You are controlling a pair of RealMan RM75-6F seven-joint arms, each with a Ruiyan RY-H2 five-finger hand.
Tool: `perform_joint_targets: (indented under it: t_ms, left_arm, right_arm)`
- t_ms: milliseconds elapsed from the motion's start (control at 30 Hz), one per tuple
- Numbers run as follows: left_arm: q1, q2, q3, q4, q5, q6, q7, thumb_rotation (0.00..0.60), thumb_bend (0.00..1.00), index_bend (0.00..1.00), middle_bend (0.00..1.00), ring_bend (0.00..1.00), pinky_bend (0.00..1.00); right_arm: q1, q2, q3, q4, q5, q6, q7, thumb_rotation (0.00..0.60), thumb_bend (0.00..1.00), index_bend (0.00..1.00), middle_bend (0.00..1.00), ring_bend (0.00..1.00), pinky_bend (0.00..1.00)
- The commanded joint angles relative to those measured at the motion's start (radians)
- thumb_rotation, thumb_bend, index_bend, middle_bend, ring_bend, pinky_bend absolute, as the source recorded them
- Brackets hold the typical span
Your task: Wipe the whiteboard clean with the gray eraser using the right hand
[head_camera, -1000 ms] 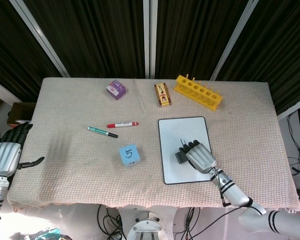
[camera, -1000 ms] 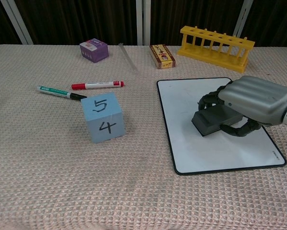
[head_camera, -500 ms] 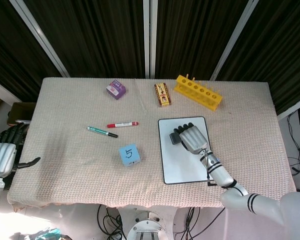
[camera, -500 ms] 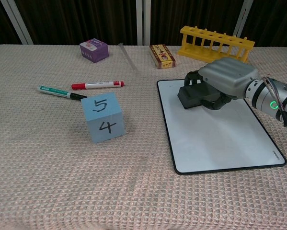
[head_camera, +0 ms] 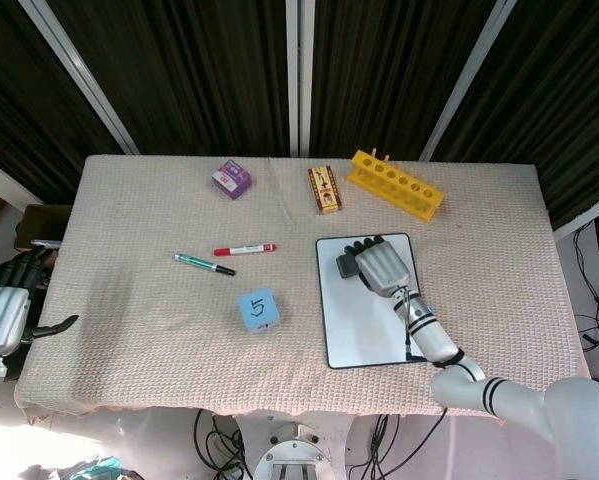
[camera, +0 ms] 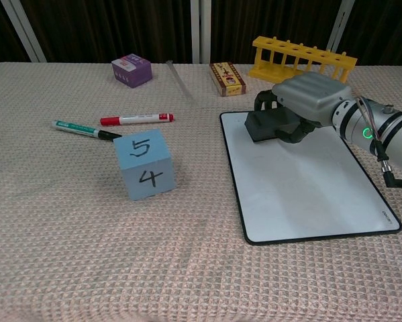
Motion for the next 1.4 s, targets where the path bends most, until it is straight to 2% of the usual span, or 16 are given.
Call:
perform_joint_targets:
  t_ms: [33,200,333,500,700,767,867,933,1033,1100,1200,1400]
  left_arm:
    - [0.002,0.001,0.0,-0.006,0.005,0.007,0.005,0.42,0.1,0.07,0.05,0.08,0.16]
    - [0.005,0.007,0.003,-0.021,0.014,0.015,0.018,0.421,0.1,0.07,0.05,0.08,0.16]
    - [0.005,0.007,0.005,-0.03,0.017,0.014,0.029,0.422,0.1,0.07,0.05,0.08,0.16]
    - [-0.001,-0.003,0.006,-0.038,0.023,0.007,0.04,0.421,0.1,0.07,0.05,0.08,0.16]
    - [-0.007,-0.004,0.006,-0.053,0.027,0.001,0.063,0.421,0.1,0.07,0.05,0.08,0.16]
    - [-0.007,-0.004,0.007,-0.057,0.026,-0.001,0.069,0.423,0.1,0.07,0.05,0.08,0.16]
    - [-0.008,-0.003,0.007,-0.064,0.025,-0.002,0.076,0.424,0.1,0.07,0.05,0.08,0.16]
    - [-0.008,-0.002,0.007,-0.068,0.025,-0.002,0.082,0.423,0.1,0.07,0.05,0.08,0.16]
    - [-0.007,0.0,0.006,-0.073,0.025,0.0,0.088,0.423,0.1,0.07,0.05,0.08,0.16]
    - [-0.007,0.002,0.005,-0.076,0.026,0.003,0.09,0.421,0.1,0.07,0.05,0.08,0.16]
    - [-0.006,0.005,0.004,-0.08,0.028,0.006,0.091,0.419,0.1,0.07,0.05,0.08,0.16]
    - [0.003,0.01,0.005,-0.089,0.031,0.024,0.096,0.421,0.1,0.07,0.05,0.08,0.16]
  right_arm:
    - [-0.035,0.059,-0.022,-0.076,-0.041,0.07,0.017,0.6,0.36,0.64,0.5,0.37,0.43]
    - [-0.118,0.19,-0.081,-0.196,-0.082,0.159,0.021,0.6,0.36,0.63,0.5,0.37,0.43]
    - [-0.185,0.272,-0.131,-0.227,-0.096,0.206,0.032,0.6,0.36,0.63,0.5,0.37,0.43]
    - [-0.252,0.302,-0.178,-0.149,-0.101,0.229,0.121,0.6,0.36,0.63,0.5,0.37,0.43]
    - [-0.284,0.285,-0.188,-0.036,-0.095,0.219,0.209,0.6,0.36,0.6,0.48,0.36,0.43]
    - [-0.284,0.278,-0.189,-0.016,-0.098,0.208,0.229,0.6,0.36,0.57,0.46,0.35,0.41]
    - [-0.28,0.27,-0.191,0.003,-0.1,0.18,0.257,0.6,0.35,0.45,0.38,0.27,0.34]
    - [-0.274,0.27,-0.191,0.005,-0.1,0.159,0.263,0.6,0.32,0.24,0.22,0.12,0.21]
    - [-0.27,0.277,-0.19,-0.001,-0.099,0.141,0.251,0.6,0.25,0.03,0.04,0.0,0.03]
    - [-0.272,0.287,-0.186,-0.02,-0.089,0.132,0.231,0.6,0.19,0.0,0.0,0.0,0.0]
    - [-0.282,0.302,-0.18,-0.052,-0.093,0.152,0.245,0.6,0.13,0.0,0.0,0.0,0.0]
    - [-0.34,0.359,-0.182,-0.123,-0.155,0.302,0.291,0.6,0.11,0.0,0.0,0.0,0.0]
